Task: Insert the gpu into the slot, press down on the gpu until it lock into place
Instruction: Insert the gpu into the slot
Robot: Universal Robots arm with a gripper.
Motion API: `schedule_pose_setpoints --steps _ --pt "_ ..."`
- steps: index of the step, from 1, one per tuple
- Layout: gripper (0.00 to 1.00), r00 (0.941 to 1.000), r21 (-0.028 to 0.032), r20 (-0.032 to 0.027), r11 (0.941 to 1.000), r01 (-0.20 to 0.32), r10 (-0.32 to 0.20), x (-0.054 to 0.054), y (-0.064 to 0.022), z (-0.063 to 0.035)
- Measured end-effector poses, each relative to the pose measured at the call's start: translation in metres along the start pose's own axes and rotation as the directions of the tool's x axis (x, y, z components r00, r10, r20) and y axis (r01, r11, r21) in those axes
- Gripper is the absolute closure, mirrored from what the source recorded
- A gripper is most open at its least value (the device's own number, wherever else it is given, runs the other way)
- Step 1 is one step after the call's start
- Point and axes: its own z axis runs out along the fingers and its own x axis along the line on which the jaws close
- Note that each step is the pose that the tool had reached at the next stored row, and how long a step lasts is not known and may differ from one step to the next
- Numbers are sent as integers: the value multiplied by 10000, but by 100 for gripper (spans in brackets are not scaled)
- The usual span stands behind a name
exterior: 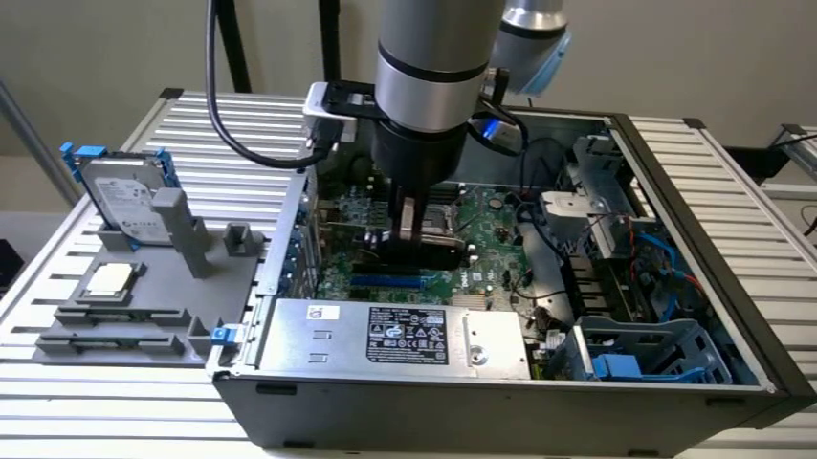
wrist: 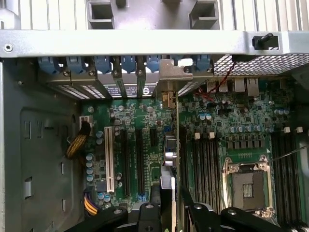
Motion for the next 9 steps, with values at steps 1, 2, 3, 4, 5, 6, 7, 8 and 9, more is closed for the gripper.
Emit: schedule_pose_setpoints --steps 1,2,3,4,5,6,7,8,9 --pt "74 10000 0 0 10000 1 -1 1 1 17" --pt "74 10000 0 0 10000 0 0 3 2 35" --pt "74 10000 0 0 10000 1 -1 4 2 53" --pt "74 10000 0 1 10000 0 0 4 3 71" --pt "74 10000 0 0 10000 0 0 5 4 87" --pt "74 10000 0 1 10000 0 0 5 5 102" --pt "74 10000 -2 0 10000 0 0 4 5 115" --pt "74 10000 -5 -1 10000 0 0 4 6 127" --pt "74 10000 -7 -1 10000 -1 1 2 7 138"
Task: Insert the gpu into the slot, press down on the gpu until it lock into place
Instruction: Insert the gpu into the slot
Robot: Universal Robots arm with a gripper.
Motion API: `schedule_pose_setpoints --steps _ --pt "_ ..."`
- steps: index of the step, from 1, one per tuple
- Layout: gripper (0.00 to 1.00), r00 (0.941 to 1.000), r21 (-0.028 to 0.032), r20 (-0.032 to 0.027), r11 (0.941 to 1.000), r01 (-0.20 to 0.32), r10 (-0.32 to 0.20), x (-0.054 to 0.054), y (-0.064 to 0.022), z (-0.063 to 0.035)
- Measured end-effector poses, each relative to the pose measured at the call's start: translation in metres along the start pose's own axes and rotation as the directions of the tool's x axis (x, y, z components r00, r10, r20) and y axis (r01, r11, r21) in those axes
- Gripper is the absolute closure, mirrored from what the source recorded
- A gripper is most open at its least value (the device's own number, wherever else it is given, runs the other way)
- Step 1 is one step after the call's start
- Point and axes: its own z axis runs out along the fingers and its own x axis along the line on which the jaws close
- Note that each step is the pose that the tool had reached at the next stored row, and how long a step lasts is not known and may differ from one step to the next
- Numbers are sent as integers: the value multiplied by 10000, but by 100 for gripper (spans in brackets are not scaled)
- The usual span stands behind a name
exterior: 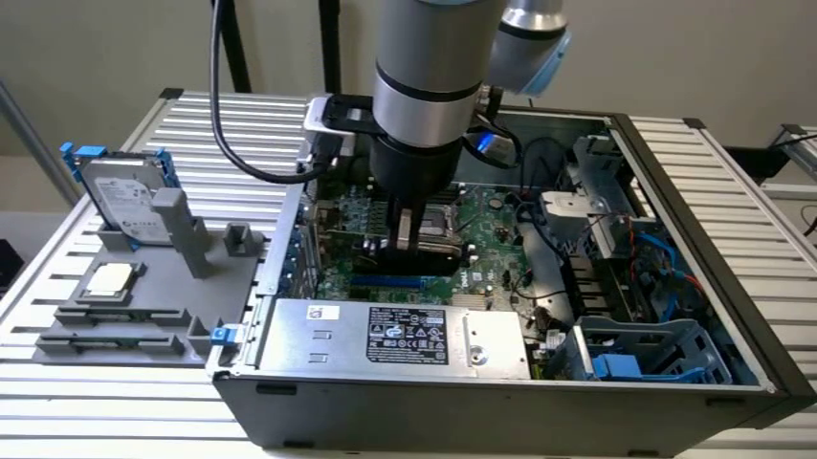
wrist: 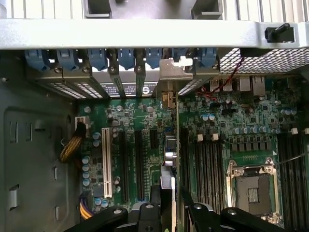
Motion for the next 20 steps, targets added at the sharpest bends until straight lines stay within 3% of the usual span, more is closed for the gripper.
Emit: schedule_pose_setpoints --steps 7,15,20 --pt "74 10000 -33 -3 10000 -4 4 -9 11 70" --pt "74 10000 -114 -7 9999 -11 11 -12 15 126" --pt "74 10000 -123 -9 9999 23 -23 -11 13 146"
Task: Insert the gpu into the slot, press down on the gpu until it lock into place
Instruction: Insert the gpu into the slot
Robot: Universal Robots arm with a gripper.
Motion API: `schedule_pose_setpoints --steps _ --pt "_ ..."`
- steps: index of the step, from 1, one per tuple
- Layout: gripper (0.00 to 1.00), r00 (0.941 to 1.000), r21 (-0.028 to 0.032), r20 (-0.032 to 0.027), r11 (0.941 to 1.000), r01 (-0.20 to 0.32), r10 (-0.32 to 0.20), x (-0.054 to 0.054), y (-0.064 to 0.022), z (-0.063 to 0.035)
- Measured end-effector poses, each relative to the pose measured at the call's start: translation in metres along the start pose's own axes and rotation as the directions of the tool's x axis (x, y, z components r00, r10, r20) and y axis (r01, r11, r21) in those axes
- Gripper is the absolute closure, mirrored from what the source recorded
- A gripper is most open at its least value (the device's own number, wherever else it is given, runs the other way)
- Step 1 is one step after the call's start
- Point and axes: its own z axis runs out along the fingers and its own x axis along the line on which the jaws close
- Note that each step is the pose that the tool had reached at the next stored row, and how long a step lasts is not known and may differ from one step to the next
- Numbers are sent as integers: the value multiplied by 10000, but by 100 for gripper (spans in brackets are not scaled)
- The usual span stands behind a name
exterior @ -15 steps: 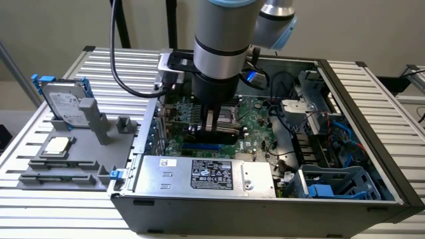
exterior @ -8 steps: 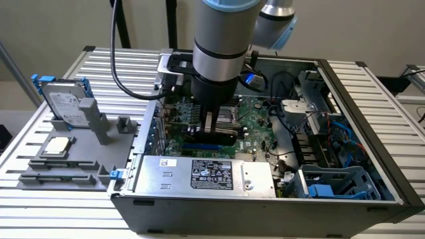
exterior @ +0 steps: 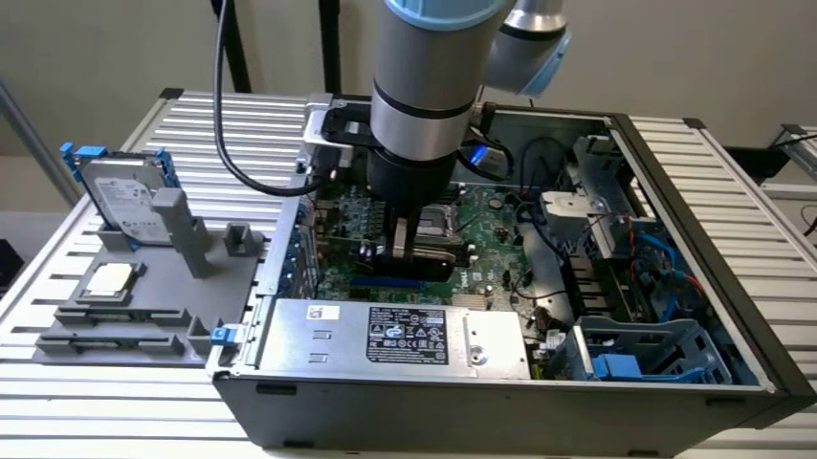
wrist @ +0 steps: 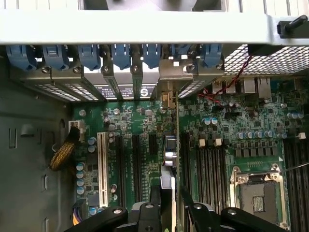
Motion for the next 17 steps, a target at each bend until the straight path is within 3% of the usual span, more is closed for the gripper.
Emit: schedule_pose_setpoints --steps 11,17 --pt "74 9997 -26 -58 9997 250 -250 -17 3 38" --pt "74 9997 -25 -57 9997 246 -246 -24 7 43"
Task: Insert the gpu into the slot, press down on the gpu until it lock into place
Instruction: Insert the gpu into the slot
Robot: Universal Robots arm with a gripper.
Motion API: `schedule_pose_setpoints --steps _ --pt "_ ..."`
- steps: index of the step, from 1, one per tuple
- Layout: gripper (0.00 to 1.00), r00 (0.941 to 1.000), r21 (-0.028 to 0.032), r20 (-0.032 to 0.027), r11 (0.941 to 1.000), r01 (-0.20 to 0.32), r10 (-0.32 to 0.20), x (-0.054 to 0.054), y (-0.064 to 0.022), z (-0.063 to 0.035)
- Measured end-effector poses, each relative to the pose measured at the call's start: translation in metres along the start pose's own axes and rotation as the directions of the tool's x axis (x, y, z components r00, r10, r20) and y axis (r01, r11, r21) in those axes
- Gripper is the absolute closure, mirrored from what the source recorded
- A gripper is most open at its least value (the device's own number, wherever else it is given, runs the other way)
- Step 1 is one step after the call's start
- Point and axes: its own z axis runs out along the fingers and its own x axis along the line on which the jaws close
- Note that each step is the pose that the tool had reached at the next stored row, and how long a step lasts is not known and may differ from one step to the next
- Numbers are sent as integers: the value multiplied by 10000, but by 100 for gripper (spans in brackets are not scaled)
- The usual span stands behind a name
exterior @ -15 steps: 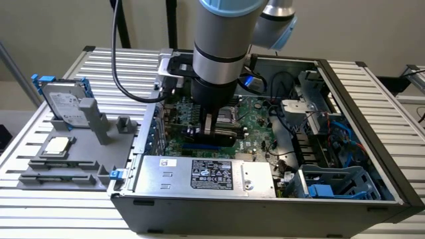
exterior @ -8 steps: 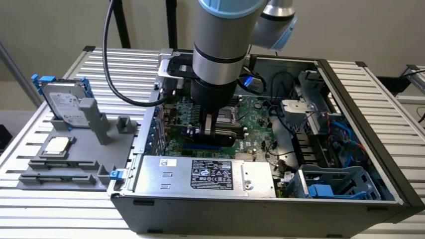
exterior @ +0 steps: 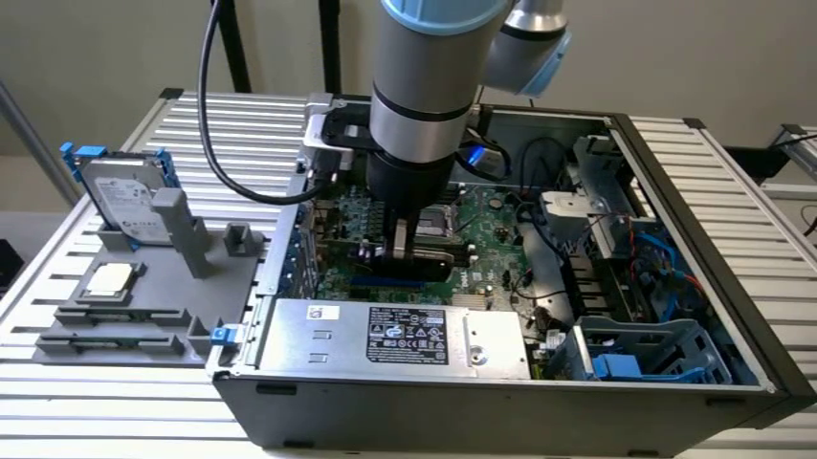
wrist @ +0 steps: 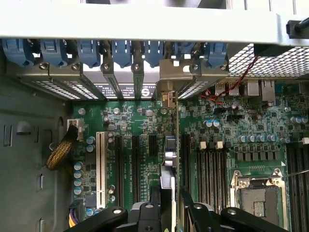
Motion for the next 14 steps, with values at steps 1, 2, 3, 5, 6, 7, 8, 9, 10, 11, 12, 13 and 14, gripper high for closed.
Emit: schedule_pose_setpoints --steps 1,2,3,5,6,7,8,9,10,11,12,13,14 --pt "74 10000 0 0 10000 0 0 -1 1 1" --pt "74 10000 -1 -1 10000 -1 1 -1 3 3" --pt "74 10000 0 -1 10000 -3 3 -1 5 5" --pt "74 10000 0 0 10000 -2 2 -1 4 11" --pt "74 10000 1 0 10000 -1 1 -1 4 15" --pt "74 10000 1 -4 10000 -3 3 -1 4 19" --pt "74 10000 1 -7 10000 -4 4 0 7 23" --pt "74 10000 1 -9 10000 -5 5 1 10 28" --pt "74 10000 2 -13 10000 -5 5 1 12 32" --pt "74 10000 1 -18 10000 -4 4 1 15 37" --pt "74 10000 1 -26 10000 -5 5 1 17 40" --pt "74 10000 1 -32 10000 -4 4 1 16 42" --pt "74 10000 1 -35 10000 -4 4 0 16 44"
